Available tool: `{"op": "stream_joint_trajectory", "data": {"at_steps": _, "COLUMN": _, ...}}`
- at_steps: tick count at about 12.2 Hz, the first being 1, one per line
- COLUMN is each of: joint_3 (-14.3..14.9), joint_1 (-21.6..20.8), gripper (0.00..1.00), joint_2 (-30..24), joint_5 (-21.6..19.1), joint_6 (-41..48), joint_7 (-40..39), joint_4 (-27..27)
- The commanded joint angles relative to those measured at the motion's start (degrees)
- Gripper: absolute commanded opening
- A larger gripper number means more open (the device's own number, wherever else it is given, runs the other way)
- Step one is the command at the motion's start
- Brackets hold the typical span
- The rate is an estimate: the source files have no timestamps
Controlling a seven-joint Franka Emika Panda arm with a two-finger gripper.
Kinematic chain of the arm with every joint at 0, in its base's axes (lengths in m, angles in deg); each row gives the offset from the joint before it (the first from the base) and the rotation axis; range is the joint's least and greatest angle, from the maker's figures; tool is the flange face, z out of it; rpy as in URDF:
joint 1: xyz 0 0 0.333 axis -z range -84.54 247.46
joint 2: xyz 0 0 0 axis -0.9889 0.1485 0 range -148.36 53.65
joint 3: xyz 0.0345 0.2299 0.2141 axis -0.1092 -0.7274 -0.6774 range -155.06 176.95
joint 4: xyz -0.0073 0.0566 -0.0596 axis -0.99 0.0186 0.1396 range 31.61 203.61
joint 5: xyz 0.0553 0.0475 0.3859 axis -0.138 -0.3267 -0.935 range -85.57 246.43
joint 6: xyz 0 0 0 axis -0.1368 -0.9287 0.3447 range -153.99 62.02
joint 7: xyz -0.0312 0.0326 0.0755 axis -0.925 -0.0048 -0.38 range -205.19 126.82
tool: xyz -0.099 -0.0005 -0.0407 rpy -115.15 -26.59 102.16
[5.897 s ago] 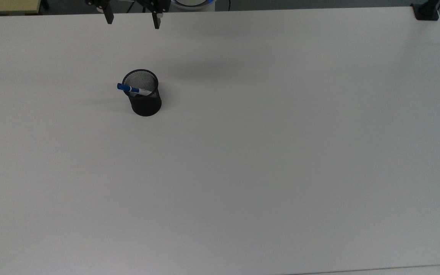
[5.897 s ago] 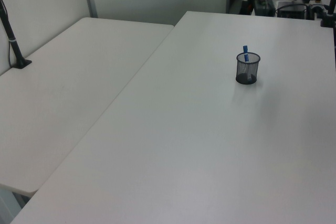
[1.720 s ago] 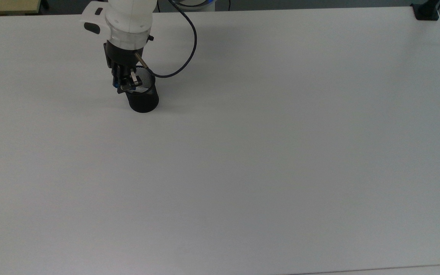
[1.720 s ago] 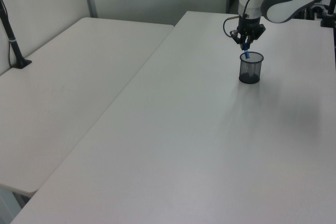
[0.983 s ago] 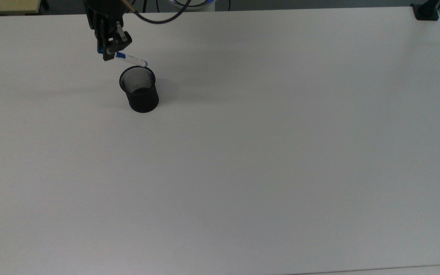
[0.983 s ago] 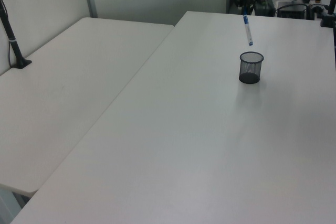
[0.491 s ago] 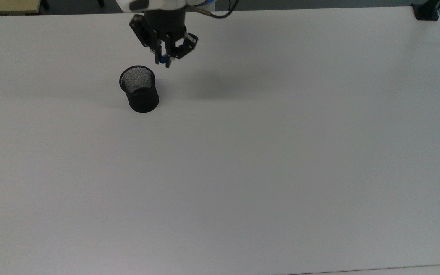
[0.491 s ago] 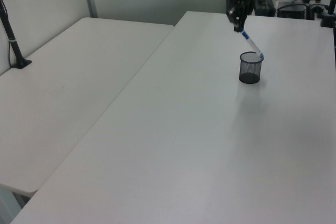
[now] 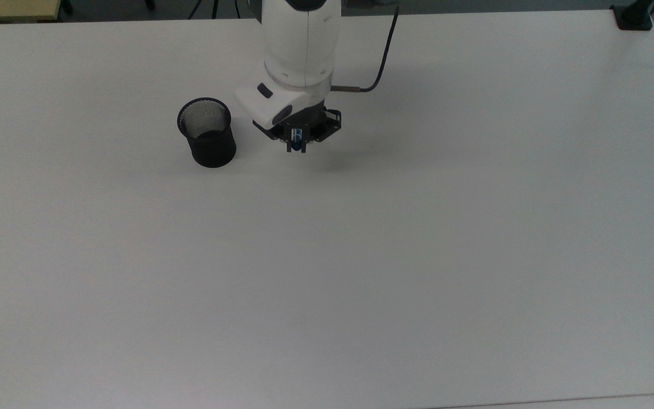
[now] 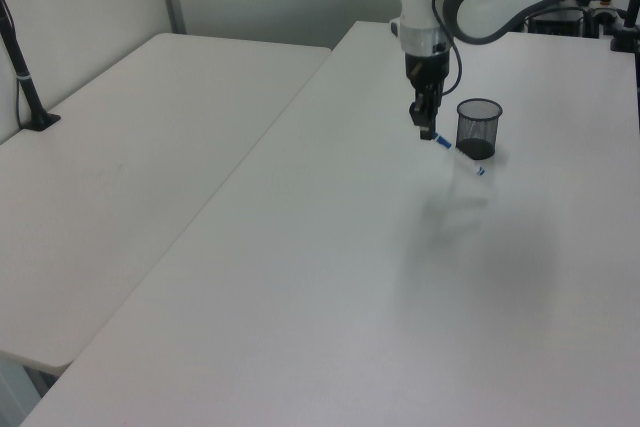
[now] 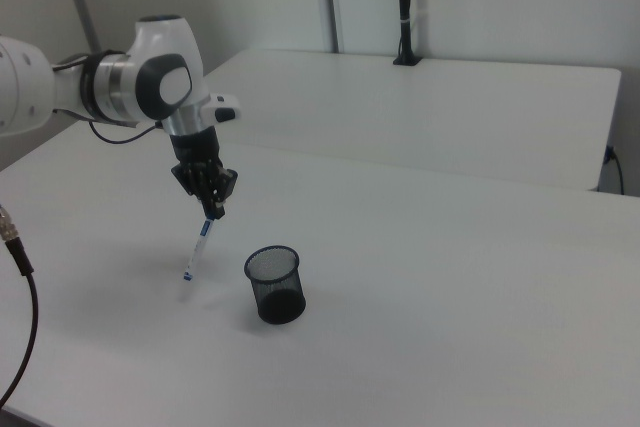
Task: Remove the marker
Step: 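Carry the marker beside the cup and lower it onto the table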
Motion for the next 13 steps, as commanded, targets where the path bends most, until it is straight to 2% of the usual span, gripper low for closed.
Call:
{"op": "stream_joint_trajectory", "data": {"at_steps": 1, "joint_3": 0.26, "joint_1": -2.10, "gripper": 0.10, "joint_2": 4.79, "joint_5": -4.21, "joint_6": -3.65, "joint_7": -1.91, "joint_4": -0.56}}
{"op": "stream_joint_trajectory", "data": {"at_steps": 4, "joint_3": 0.26, "joint_1": -2.46, "gripper": 0.10, "joint_2": 7.88, "joint_5": -6.32, "joint_6": -9.18, "joint_7": -1.03, "joint_4": -0.29}}
{"op": "stream_joint_trajectory", "data": {"at_steps": 7, "joint_3": 0.26, "joint_1": -2.98, "gripper": 0.10, "joint_2": 8.50, "joint_5": -6.32, "joint_6": -16.55, "joint_7": -1.03, "joint_4": 2.33}}
{"op": "stream_joint_trajectory", "data": {"at_steps": 9, "joint_3": 0.26, "joint_1": -3.77, "gripper": 0.10, "joint_2": 9.11, "joint_5": -5.89, "joint_6": -17.28, "joint_7": -1.03, "joint_4": 2.43}}
{"op": "stream_joint_trajectory", "data": {"at_steps": 13, "joint_3": 0.26, "joint_1": -3.43, "gripper": 0.37, "joint_2": 9.30, "joint_5": -6.15, "joint_6": -16.40, "joint_7": -0.94, "joint_4": 2.08}}
